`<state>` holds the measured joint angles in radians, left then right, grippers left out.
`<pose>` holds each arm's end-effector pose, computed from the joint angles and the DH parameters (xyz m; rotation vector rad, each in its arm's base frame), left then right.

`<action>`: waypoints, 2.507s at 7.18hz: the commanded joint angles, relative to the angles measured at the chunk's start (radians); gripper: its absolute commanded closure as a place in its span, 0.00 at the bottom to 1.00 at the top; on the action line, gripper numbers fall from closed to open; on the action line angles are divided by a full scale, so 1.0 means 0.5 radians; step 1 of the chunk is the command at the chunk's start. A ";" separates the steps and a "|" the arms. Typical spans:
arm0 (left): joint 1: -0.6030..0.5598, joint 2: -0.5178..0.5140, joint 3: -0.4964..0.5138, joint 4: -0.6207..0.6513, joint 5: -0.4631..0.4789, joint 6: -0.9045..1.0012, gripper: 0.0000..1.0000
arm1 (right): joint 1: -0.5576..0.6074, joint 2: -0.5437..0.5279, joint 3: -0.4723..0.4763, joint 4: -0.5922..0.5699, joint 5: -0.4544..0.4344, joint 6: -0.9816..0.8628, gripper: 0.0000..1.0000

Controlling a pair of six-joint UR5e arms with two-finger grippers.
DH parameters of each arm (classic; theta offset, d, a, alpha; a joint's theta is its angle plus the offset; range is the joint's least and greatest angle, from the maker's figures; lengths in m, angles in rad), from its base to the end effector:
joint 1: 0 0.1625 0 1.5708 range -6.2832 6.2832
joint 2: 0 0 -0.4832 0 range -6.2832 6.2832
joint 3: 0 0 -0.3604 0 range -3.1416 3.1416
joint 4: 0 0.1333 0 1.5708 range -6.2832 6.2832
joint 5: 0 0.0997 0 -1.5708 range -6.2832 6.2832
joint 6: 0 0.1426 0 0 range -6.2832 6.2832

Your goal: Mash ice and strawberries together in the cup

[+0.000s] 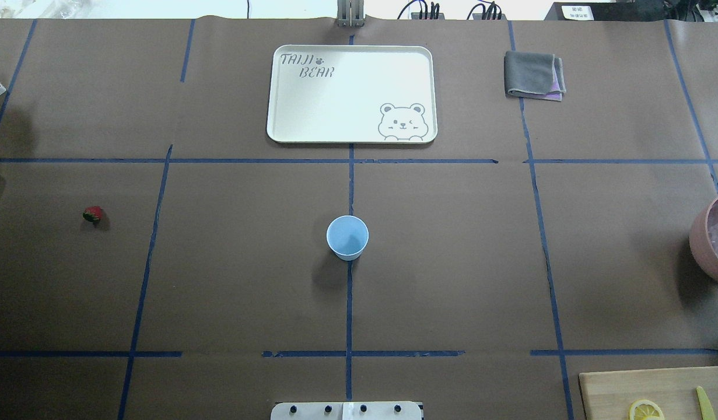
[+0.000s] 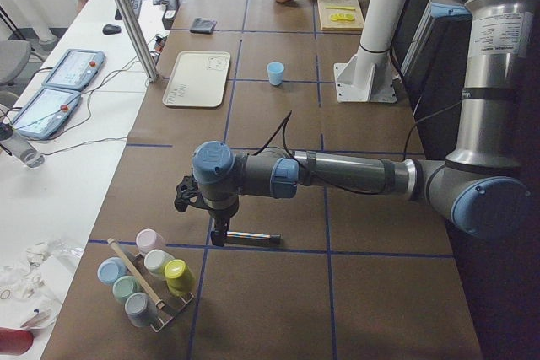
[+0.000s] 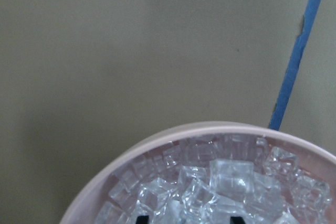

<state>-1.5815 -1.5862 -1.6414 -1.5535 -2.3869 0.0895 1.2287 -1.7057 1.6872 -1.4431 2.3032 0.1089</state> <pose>-0.0345 -0.4723 0.7053 0.1057 0.8119 0.1024 -0.1004 -0.3952 0.7425 -0.0622 -0.7386 -0.2624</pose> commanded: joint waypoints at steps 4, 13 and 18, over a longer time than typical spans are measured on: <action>0.000 0.003 -0.009 0.008 -0.003 -0.004 0.00 | 0.000 0.000 0.019 0.002 0.005 -0.021 0.94; 0.003 0.031 -0.006 0.002 -0.006 -0.004 0.00 | -0.204 0.888 0.589 -0.581 0.220 0.843 1.00; 0.006 0.028 -0.003 -0.010 0.012 -0.004 0.00 | -1.192 1.746 0.269 -0.575 -0.600 2.133 1.00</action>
<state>-1.5787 -1.5723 -1.6440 -1.5583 -2.3823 0.0874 0.7529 -0.9550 1.9119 -1.7328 2.1266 1.0491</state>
